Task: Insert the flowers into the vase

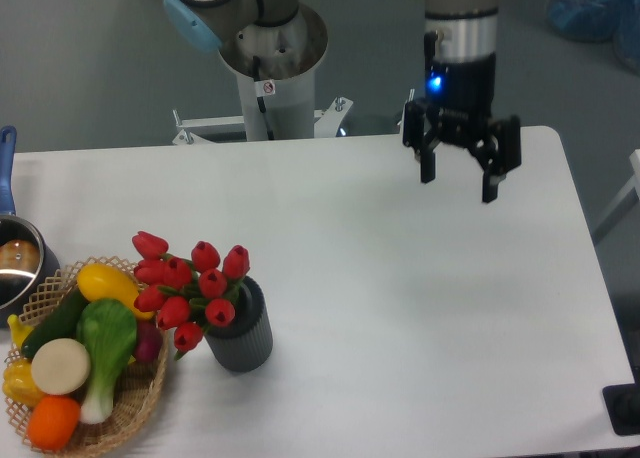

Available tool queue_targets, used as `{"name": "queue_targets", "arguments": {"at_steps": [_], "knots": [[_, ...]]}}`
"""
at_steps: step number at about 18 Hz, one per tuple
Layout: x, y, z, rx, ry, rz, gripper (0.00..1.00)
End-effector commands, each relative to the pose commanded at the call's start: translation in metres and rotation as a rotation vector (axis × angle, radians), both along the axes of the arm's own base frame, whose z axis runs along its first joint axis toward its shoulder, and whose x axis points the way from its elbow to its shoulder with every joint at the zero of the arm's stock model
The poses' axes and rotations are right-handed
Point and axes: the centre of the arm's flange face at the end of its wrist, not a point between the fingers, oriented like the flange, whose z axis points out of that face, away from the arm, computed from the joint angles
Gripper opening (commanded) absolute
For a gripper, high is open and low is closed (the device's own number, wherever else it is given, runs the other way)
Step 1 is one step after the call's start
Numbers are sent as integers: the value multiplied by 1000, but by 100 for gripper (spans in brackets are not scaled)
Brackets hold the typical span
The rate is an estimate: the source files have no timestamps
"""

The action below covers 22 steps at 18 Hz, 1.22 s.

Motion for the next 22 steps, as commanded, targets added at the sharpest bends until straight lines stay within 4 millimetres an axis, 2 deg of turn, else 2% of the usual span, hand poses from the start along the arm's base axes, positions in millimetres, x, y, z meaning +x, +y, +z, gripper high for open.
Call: {"name": "queue_targets", "arguments": {"at_steps": [2,6,9,14,19,22], "knots": [[6,0,6,34,-26,60,100],[10,-3,-2,34,-40,76,100],[5,-19,-16,-16,-37,121,100],[8,-31,-12,-143,5,189,100],[2,-39,0,-266,-65,61,100],[-1,-51,2,-306,-81,2,100]]}}
